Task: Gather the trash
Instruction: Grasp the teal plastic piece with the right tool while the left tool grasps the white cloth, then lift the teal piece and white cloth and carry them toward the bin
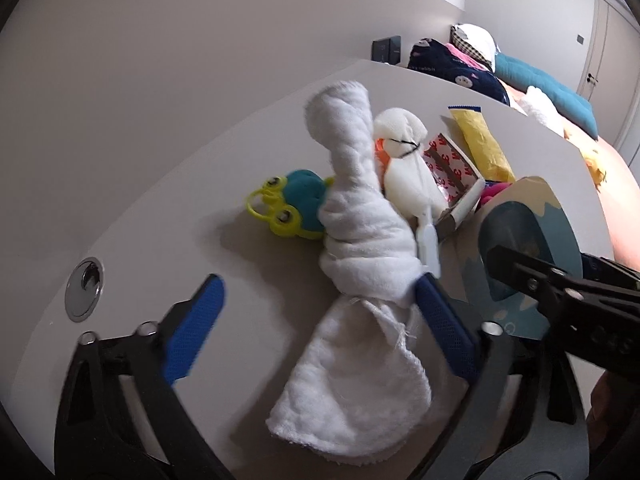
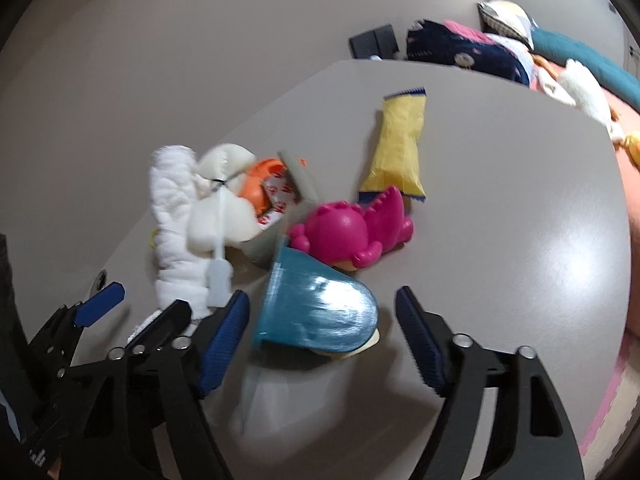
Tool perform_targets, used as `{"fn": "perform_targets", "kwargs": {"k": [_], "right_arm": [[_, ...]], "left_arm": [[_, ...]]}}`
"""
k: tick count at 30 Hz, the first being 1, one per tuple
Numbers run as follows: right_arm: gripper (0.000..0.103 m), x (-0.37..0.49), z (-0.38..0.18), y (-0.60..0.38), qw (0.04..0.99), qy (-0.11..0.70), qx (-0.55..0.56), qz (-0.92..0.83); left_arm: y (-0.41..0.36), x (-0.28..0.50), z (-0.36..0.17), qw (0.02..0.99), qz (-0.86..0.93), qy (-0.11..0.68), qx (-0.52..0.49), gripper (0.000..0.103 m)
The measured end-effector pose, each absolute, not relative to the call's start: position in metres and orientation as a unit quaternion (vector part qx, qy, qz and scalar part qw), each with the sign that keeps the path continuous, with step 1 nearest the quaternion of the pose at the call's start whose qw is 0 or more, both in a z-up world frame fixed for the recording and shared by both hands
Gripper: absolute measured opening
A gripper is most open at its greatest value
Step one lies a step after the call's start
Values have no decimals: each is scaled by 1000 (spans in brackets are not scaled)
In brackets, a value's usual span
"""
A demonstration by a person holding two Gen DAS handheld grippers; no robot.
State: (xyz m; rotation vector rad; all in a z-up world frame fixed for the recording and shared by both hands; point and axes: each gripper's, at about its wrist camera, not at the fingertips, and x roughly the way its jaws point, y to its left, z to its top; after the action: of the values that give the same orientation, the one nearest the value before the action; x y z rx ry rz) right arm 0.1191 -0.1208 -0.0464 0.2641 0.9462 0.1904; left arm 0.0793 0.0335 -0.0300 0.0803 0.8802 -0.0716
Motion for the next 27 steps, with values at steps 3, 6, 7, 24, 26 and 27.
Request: {"fn": "perform_targets", "kwargs": {"k": [3, 6, 7, 24, 26, 27], "right_arm": [[62, 120, -48, -121, 881, 451, 116, 87], [56, 120, -49, -123, 880, 451, 117, 94], [56, 119, -49, -123, 880, 451, 114, 95], [55, 107, -43, -127, 883, 439, 113, 119], [55, 104, -39, -128, 885, 436, 112, 120], [55, 103, -38, -129, 886, 434, 113, 120]], "left_arm": [[31, 81, -34, 901, -46, 431, 34, 74], [32, 82, -36, 900, -52, 432, 23, 59], [33, 82, -37, 899, -57, 435, 17, 57], [47, 70, -38, 902, -60, 428, -7, 24], [49, 67, -36, 903, -56, 427, -10, 23], [50, 65, -34, 903, -53, 425, -11, 23]]}}
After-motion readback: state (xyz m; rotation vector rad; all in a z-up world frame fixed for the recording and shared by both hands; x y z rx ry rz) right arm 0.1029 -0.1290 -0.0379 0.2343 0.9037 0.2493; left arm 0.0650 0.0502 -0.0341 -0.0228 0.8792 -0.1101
